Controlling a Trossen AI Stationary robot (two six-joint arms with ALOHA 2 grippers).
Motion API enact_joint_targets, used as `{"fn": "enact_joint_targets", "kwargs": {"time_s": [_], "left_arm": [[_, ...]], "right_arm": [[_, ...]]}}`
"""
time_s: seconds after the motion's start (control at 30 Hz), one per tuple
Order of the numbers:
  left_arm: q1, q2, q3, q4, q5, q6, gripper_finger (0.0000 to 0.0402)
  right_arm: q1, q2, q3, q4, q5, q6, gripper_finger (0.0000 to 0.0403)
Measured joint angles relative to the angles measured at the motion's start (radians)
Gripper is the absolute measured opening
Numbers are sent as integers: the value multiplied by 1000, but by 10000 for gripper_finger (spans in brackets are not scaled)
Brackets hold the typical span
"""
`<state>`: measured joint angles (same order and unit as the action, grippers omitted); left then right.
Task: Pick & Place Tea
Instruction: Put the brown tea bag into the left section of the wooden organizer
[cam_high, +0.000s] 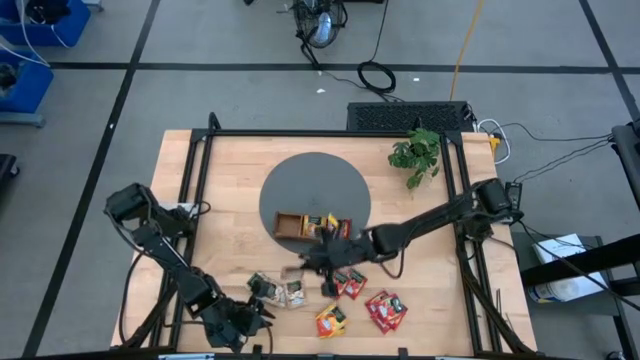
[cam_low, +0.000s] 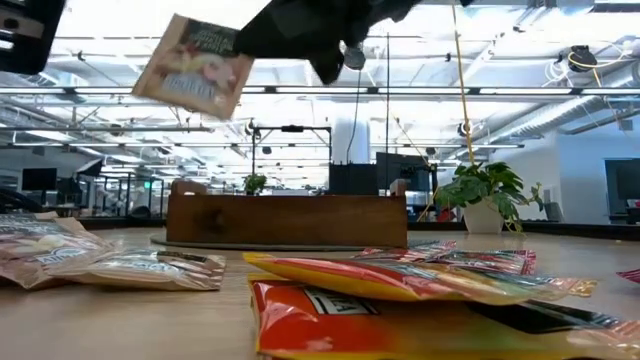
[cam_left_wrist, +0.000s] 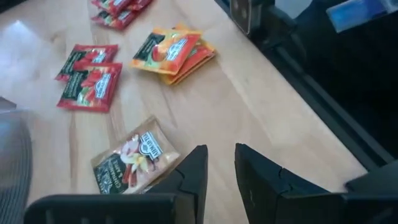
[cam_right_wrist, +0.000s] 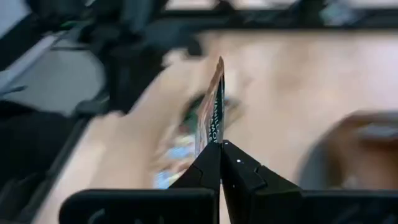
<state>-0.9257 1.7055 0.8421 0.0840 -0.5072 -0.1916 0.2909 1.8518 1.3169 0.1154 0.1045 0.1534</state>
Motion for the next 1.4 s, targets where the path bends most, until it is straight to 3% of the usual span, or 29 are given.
{"fn": "enact_joint_targets", "kwargs": {"time_s": [0.1,0.23,0.5,0.8,1.4], "left_arm": [[3,0,-10,-1,0,-7,88],[5,0,-16,-2,-2,-19,88],[4,-1,-16,-14,-2,-4,88],[10,-1,-16,-49,-25,4,88],[23,-1,-14,-52,-44,6,88]], "right_arm": [[-67,-27,1,-24,55,-72,0],[-175,-12,0,-14,52,-138,0],[-337,80,0,20,-106,-138,0],[-364,129,0,65,-190,-139,0],[-369,131,1,-43,-182,-167,0]]}}
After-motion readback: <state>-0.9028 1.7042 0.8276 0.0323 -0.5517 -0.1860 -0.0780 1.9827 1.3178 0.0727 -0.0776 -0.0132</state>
